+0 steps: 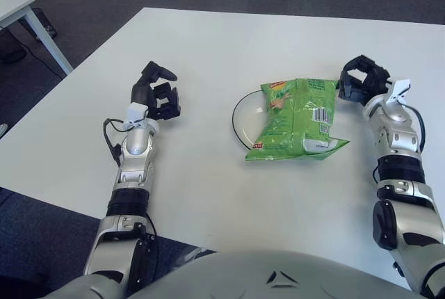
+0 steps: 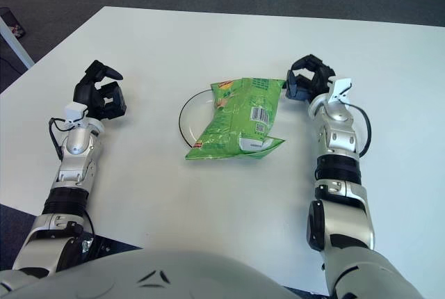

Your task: Put the snack into the plate.

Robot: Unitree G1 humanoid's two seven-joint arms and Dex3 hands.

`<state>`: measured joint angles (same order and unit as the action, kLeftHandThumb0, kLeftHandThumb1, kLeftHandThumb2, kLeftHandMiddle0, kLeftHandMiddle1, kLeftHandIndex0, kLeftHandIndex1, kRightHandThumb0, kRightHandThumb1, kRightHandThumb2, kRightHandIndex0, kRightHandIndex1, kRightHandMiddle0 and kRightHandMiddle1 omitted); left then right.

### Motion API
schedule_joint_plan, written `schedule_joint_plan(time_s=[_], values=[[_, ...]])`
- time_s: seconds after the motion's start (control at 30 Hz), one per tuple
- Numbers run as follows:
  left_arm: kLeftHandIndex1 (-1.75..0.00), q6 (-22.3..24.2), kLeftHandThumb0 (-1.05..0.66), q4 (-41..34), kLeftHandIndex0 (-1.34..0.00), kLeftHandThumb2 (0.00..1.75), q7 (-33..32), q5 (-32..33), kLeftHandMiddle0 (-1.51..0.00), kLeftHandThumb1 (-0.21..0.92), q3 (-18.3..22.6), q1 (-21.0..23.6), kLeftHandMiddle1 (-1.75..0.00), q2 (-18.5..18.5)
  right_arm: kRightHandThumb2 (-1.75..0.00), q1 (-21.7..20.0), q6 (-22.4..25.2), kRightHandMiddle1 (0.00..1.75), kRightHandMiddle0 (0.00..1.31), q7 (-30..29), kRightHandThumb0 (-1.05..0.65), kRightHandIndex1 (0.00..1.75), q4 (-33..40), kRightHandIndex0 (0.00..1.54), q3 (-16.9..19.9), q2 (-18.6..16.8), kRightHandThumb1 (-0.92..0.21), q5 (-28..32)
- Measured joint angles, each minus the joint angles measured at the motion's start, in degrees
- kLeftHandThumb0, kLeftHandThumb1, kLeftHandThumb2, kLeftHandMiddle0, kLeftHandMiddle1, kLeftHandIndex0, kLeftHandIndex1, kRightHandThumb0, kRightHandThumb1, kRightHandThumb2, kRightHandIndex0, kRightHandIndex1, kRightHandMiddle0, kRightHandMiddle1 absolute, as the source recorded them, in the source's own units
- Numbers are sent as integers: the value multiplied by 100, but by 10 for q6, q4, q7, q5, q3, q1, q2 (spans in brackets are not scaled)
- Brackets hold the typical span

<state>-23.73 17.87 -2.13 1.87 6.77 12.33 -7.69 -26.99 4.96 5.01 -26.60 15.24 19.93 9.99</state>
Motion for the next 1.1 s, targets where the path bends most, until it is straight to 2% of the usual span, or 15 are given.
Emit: schedule_joint_plan(time_s=[0.17, 0.3, 0.5, 0.6, 0.77, 1.1], values=[[-175, 1, -45, 0, -54, 121, 0, 0, -115, 40, 0, 0, -175, 0, -170, 0, -1, 175, 68, -13, -1, 162, -2, 91, -3, -2, 5, -4], [-175, 1, -45, -1, -54, 120, 0, 1, -114, 41, 1, 0, -175, 0, -172, -1, 17, 175, 68, -28, -1, 167, 4, 91, -11, -4, 6, -12], [-175, 1, -45, -1, -53, 118, 2, 6, -114, 42, 2, 0, -175, 0, -173, -4, 47, 175, 69, -53, -1, 167, 20, 91, -20, -8, 7, -25], [-175, 1, -45, 0, -53, 118, 2, 10, -114, 42, 2, 0, -175, 0, -174, -11, 45, 175, 70, -70, -1, 166, 10, 93, -22, -16, 8, -28], [-175, 1, -45, 0, -53, 118, 2, 15, -114, 42, 2, 0, -175, 0, -175, -31, 3, 175, 70, -97, -1, 165, -38, 93, -21, -29, 9, -32], [-175, 1, -45, 0, -53, 118, 2, 22, -113, 42, 3, 0, -175, 0, -175, -38, -146, 175, 72, -140, -1, 163, -131, 94, -8, -56, 10, -41]])
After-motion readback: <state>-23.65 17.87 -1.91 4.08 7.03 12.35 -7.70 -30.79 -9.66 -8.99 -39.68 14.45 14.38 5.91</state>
